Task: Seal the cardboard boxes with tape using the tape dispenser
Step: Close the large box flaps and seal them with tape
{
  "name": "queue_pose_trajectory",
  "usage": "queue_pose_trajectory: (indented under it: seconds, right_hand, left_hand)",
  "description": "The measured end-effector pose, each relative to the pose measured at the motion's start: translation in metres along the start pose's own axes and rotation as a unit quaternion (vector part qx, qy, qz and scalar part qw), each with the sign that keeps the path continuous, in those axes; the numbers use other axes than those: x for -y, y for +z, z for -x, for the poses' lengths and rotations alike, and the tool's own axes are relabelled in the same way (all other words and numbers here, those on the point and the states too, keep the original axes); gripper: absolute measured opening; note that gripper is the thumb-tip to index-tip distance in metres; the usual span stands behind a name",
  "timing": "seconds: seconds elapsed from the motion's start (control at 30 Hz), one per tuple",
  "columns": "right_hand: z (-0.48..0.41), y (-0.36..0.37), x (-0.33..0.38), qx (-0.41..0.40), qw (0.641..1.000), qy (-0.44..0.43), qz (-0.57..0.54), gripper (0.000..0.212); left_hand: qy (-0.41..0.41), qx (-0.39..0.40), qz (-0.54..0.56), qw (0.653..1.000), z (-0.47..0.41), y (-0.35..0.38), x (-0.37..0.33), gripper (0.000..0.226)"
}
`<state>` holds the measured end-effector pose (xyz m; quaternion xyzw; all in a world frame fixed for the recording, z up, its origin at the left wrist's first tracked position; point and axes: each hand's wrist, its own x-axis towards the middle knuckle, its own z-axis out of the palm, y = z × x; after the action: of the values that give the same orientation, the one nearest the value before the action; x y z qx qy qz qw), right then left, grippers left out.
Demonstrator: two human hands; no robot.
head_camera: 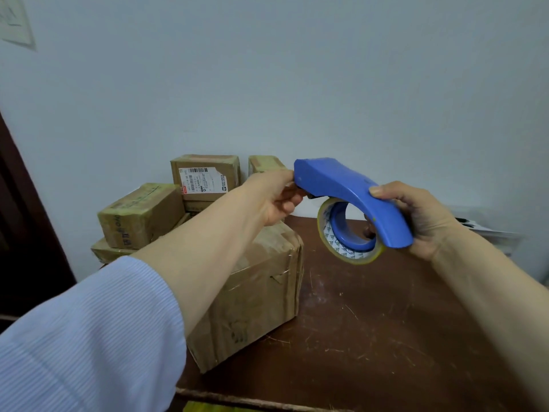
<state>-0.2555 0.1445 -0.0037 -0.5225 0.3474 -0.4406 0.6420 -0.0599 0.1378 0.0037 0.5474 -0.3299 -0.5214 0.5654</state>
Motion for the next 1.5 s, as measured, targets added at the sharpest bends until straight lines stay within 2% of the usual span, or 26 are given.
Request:
queue_pose_trajectory:
  seconds: [0.07, 0.13, 0.27, 0.37, 0.5, 0.63, 0.83, 1.17, 1.5]
  right_hand:
    - [0.002, 0.003, 0.000, 0.006, 1.000, 0.006, 0.003, 0.024]
    - [0.002, 0.006, 0.000, 0.002, 1.000, 0.011, 0.010, 0.023]
    - [-0.002, 0.013, -0.006, -0.019, 0.999, 0.018, 0.038, 0.039]
    - [0.003, 0.014, -0.010, -0.030, 0.998, 0.023, 0.053, 0.041]
    - [0.017, -0.001, -0.012, -0.025, 0.998, 0.031, 0.057, 0.034]
    - [0.018, 0.000, -0.019, -0.025, 0.998, 0.038, 0.051, 0.029]
    - [0.008, 0.004, -0.025, -0.030, 0.996, 0.051, 0.074, 0.039]
    - [-0.007, 0.011, -0.030, -0.032, 0.993, 0.068, 0.091, 0.027]
    - [-0.013, 0.012, -0.030, -0.021, 0.992, 0.079, 0.093, 0.031]
  left_hand:
    - [0.024, -0.012, -0.029, 0.999, -0.004, -0.002, -0.002, 0.017]
    - [0.066, -0.039, -0.104, 0.992, -0.008, -0.006, -0.005, 0.019]
    - [0.130, -0.061, -0.260, 0.955, -0.012, -0.012, -0.010, 0.018]
    - [0.145, -0.085, -0.319, 0.933, -0.025, -0.026, -0.014, 0.006]
    - [0.146, -0.127, -0.338, 0.921, -0.046, -0.060, -0.021, 0.020]
    - [0.149, -0.125, -0.364, 0.911, -0.059, -0.061, -0.020, 0.018]
    - [0.148, -0.110, -0.403, 0.897, -0.084, -0.063, -0.011, 0.018]
    - [0.129, -0.090, -0.455, 0.877, -0.110, -0.068, 0.005, 0.018]
    - [0.117, -0.081, -0.502, 0.853, -0.123, -0.070, 0.020, 0.022]
